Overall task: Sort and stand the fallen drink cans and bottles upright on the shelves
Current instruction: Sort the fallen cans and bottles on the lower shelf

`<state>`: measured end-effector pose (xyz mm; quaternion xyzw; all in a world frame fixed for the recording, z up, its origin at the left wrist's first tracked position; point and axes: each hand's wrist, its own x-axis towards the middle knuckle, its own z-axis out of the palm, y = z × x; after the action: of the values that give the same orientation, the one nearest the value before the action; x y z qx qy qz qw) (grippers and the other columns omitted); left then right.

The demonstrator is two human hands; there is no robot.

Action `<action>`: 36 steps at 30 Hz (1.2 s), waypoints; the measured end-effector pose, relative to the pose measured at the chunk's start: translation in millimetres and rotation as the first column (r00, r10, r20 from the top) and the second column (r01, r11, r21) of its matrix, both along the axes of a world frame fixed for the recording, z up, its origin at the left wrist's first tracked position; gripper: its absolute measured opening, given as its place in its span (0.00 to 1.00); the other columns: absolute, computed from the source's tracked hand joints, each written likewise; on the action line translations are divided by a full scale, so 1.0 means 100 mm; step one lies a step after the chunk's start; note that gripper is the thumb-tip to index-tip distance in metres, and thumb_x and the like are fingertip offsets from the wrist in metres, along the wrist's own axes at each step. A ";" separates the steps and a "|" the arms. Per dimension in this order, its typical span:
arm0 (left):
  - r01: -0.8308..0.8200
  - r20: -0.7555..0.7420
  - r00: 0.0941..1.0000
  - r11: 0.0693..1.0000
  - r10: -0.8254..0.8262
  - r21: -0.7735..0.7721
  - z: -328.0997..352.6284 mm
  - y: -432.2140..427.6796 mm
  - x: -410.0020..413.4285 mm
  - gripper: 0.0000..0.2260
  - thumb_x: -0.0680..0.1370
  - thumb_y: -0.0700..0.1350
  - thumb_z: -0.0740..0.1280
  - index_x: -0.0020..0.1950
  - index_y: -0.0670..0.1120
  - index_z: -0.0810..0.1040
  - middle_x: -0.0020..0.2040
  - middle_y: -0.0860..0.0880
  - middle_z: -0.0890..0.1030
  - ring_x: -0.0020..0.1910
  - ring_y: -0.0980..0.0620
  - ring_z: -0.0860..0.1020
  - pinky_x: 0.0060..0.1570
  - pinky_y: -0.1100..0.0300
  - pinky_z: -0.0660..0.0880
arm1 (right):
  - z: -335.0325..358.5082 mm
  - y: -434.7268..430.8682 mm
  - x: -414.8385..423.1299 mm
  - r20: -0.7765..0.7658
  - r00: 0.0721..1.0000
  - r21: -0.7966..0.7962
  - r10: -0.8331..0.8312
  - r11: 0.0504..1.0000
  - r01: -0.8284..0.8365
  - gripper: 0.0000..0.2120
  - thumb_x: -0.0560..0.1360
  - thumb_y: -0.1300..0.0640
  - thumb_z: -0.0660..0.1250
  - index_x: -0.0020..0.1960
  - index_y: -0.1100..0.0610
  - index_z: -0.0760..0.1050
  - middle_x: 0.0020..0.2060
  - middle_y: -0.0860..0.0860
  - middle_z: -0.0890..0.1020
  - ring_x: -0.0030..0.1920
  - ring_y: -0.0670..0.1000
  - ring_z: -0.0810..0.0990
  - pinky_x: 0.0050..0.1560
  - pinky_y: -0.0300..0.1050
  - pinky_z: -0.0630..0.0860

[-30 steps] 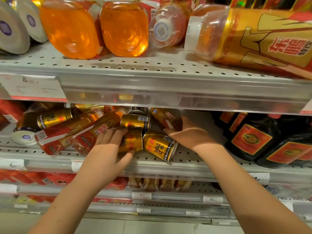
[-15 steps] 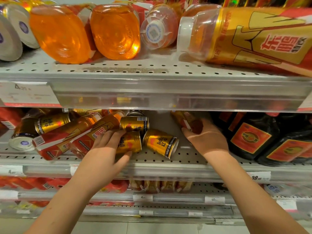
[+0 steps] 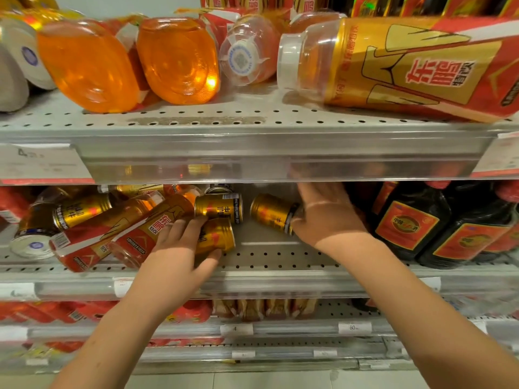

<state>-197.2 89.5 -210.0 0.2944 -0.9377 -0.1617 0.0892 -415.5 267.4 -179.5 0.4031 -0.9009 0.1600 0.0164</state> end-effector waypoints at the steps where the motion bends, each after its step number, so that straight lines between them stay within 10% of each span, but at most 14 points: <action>1: 0.003 -0.003 1.000 1.000 -0.003 0.000 0.00 -0.01 0.00 0.32 0.79 0.62 0.64 0.80 0.54 0.60 0.73 0.49 0.68 0.73 0.46 0.63 0.72 0.47 0.66 | 0.01 -0.09 0.04 0.033 0.995 0.020 0.091 0.996 -0.092 0.41 0.75 0.47 0.65 0.81 0.43 0.45 0.80 0.50 0.54 0.78 0.57 0.53 0.77 0.54 0.53; 5: 0.030 -0.002 1.000 0.999 -0.030 0.012 -0.01 -0.05 0.04 0.31 0.79 0.63 0.63 0.80 0.57 0.58 0.75 0.51 0.66 0.75 0.47 0.62 0.74 0.48 0.66 | -0.05 -0.26 0.03 0.050 0.992 0.191 0.112 0.974 -0.119 0.40 0.76 0.42 0.66 0.81 0.47 0.51 0.77 0.51 0.61 0.76 0.57 0.61 0.74 0.55 0.62; 14: 0.070 -0.015 0.997 0.996 -0.071 -0.054 -0.05 -0.07 0.07 0.33 0.79 0.58 0.67 0.81 0.55 0.58 0.76 0.51 0.66 0.75 0.47 0.62 0.74 0.50 0.66 | -0.23 -0.32 0.03 -0.033 0.999 0.040 0.024 0.999 -0.023 0.31 0.74 0.47 0.71 0.72 0.44 0.61 0.62 0.53 0.75 0.59 0.58 0.74 0.59 0.52 0.74; 23: 0.072 -0.013 0.997 0.987 -0.075 -0.144 -0.01 -0.07 0.10 0.34 0.76 0.64 0.67 0.78 0.53 0.63 0.71 0.50 0.75 0.71 0.46 0.67 0.70 0.50 0.68 | -0.32 -0.35 0.15 -0.042 0.993 -0.032 -0.108 0.994 0.107 0.33 0.75 0.46 0.70 0.76 0.50 0.62 0.66 0.56 0.74 0.64 0.60 0.73 0.63 0.51 0.69; 30: -0.009 -0.284 0.959 0.997 -0.015 -0.083 0.13 -0.05 0.33 0.34 0.75 0.66 0.68 0.77 0.53 0.68 0.62 0.54 0.79 0.64 0.48 0.72 0.64 0.48 0.72 | -0.22 -0.38 0.57 0.047 0.989 -0.112 -0.142 0.983 0.146 0.32 0.75 0.46 0.71 0.75 0.50 0.67 0.60 0.59 0.78 0.60 0.63 0.75 0.61 0.55 0.73; 36: 0.012 -0.469 0.883 1.000 -0.014 -0.005 0.17 -0.25 0.84 0.29 0.73 0.66 0.68 0.70 0.55 0.70 0.57 0.63 0.72 0.57 0.59 0.70 0.55 0.68 0.67 | -0.07 -0.42 1.08 0.020 0.984 -0.311 -0.177 0.934 0.174 0.31 0.71 0.45 0.75 0.69 0.56 0.73 0.56 0.60 0.79 0.59 0.62 0.74 0.59 0.56 0.75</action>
<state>-113.3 64.7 -192.9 0.2402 -0.8905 -0.2276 0.3124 -307.1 225.7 -186.1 0.3141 -0.8967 0.2962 0.0979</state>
